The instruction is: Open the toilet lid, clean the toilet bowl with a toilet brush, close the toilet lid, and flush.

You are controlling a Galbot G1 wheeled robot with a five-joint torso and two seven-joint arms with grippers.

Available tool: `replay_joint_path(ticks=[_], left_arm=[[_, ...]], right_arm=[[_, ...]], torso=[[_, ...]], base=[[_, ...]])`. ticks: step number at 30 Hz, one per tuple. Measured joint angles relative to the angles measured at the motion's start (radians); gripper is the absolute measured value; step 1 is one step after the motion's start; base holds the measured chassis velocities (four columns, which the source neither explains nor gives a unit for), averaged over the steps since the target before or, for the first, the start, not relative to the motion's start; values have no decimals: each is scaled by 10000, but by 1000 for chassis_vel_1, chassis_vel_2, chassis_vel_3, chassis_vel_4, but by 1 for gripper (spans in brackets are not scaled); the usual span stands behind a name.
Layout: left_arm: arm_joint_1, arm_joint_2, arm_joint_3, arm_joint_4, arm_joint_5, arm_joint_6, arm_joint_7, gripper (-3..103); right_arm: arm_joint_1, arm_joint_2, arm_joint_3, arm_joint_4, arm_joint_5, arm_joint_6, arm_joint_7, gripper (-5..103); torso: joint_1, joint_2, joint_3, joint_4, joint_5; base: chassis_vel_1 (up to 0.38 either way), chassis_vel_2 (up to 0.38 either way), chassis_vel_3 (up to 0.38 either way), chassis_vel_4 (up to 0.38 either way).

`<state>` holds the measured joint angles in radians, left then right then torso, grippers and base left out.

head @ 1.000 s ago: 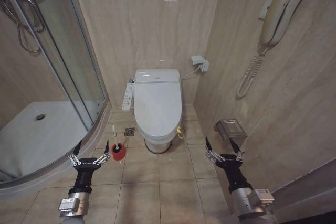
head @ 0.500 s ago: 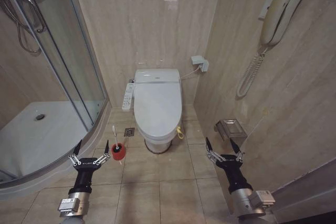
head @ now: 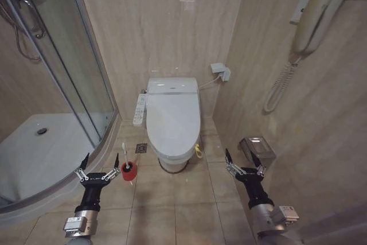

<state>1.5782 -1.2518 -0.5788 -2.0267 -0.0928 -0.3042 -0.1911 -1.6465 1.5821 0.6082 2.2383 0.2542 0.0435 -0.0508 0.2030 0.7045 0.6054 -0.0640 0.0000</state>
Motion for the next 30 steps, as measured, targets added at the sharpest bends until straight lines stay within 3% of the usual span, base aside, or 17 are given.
replay_joint_path(ticks=[30], left_arm=[[-5,1,0,0,0,0,0,100]], right_arm=[[235,-2,306,-318,-344,469,630,100]], torso=[[8,-4,3,-1,0]], base=[[-67,64,66,-67]])
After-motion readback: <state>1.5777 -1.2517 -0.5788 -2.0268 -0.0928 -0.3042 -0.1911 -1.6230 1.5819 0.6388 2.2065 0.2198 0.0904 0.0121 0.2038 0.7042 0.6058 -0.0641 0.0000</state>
